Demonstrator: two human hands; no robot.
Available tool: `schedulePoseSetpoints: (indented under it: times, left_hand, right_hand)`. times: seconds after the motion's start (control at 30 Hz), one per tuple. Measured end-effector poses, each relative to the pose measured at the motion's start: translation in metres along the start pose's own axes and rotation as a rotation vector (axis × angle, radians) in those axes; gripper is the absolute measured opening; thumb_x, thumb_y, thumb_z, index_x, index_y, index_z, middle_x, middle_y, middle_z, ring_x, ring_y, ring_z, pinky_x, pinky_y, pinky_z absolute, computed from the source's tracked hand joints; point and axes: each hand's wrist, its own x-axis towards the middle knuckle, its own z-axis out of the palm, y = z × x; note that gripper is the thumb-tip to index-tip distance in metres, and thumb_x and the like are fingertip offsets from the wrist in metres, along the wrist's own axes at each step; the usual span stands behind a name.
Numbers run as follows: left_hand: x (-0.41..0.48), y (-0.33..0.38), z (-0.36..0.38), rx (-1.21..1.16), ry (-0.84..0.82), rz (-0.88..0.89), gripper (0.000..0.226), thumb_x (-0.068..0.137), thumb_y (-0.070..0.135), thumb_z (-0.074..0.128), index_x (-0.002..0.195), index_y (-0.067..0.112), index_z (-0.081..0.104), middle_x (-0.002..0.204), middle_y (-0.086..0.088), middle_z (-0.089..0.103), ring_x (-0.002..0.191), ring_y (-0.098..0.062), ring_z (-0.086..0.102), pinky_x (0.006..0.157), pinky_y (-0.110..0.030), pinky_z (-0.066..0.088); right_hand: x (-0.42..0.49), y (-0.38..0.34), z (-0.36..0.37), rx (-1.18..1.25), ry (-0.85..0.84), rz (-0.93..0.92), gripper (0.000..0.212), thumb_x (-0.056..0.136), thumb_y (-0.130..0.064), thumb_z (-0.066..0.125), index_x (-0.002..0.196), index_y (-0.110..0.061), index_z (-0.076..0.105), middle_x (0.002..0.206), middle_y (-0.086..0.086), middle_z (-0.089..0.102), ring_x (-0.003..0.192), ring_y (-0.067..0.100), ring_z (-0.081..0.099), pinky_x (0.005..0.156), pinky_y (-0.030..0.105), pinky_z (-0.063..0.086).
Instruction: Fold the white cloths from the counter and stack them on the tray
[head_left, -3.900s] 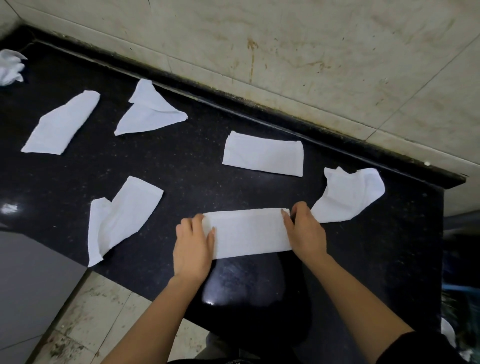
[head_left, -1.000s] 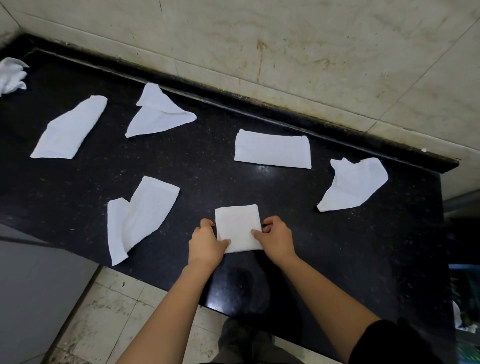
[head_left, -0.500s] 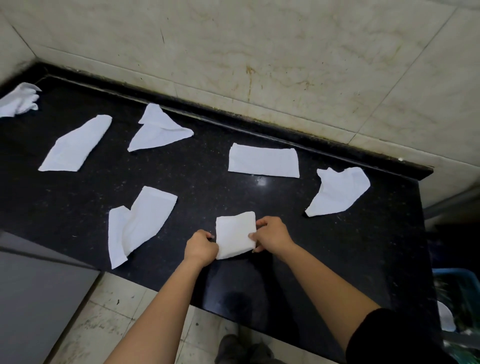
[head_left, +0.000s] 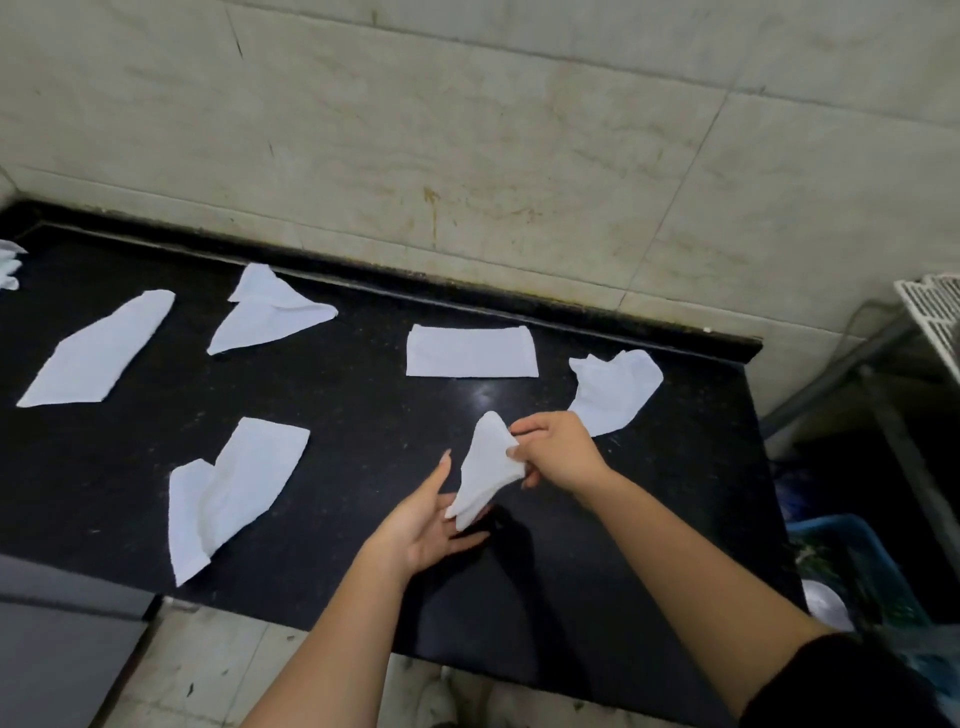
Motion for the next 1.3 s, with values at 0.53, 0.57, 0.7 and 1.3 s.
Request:
schedulePoseSetpoints:
  times: [0.53, 0.57, 0.7, 1.3]
  left_hand:
    - [-0.021, 0.018, 0.107, 0.443, -0.159, 0.161, 0.038, 0.086, 0.006, 0.067, 0.118, 0.024, 0.059, 0.101, -0.002, 0.072, 0.085, -0.016, 0.070, 0.066, -0.028, 0.058]
    - [-0.024, 0.021, 0.117, 0.465, -0.167, 0.169, 0.038, 0.086, 0.007, 0.067, 0.119, 0.024, 0.059, 0.101, -0.002, 0.072, 0.085, -0.016, 0.070, 0.065, -0.028, 0.058]
    - [-0.035, 0.028, 0.174, 0.498, -0.177, 0.229, 0.026, 0.092, 0.016, 0.063, 0.117, 0.017, 0.062, 0.097, -0.006, 0.071, 0.076, -0.016, 0.071, 0.061, -0.027, 0.060]
    - [-0.012, -0.087, 0.514, 0.924, -0.268, 0.556, 0.031, 0.089, 0.017, 0.068, 0.118, 0.012, 0.058, 0.080, -0.003, 0.067, 0.057, -0.011, 0.061, 0.053, -0.022, 0.052]
  right_hand:
    - [-0.049, 0.064, -0.079, 0.876, 0.040, 0.397, 0.019, 0.086, -0.007, 0.062, 0.105, -0.004, 0.063, 0.068, 0.003, 0.069, 0.049, 0.009, 0.059, 0.044, 0.018, 0.042]
    - [-0.048, 0.063, -0.087, 0.861, 0.064, 0.374, 0.022, 0.086, -0.006, 0.063, 0.108, -0.004, 0.063, 0.075, 0.004, 0.070, 0.058, 0.011, 0.063, 0.048, 0.019, 0.045]
    - [-0.057, 0.048, -0.146, 0.692, 0.176, 0.202, 0.028, 0.084, -0.008, 0.069, 0.111, -0.003, 0.065, 0.098, 0.010, 0.073, 0.086, 0.021, 0.069, 0.071, 0.030, 0.055]
    - [-0.148, 0.120, -0.498, 0.278, 0.493, -0.003, 0.017, 0.085, -0.012, 0.071, 0.102, -0.006, 0.070, 0.094, 0.009, 0.072, 0.079, 0.018, 0.067, 0.058, 0.026, 0.050]
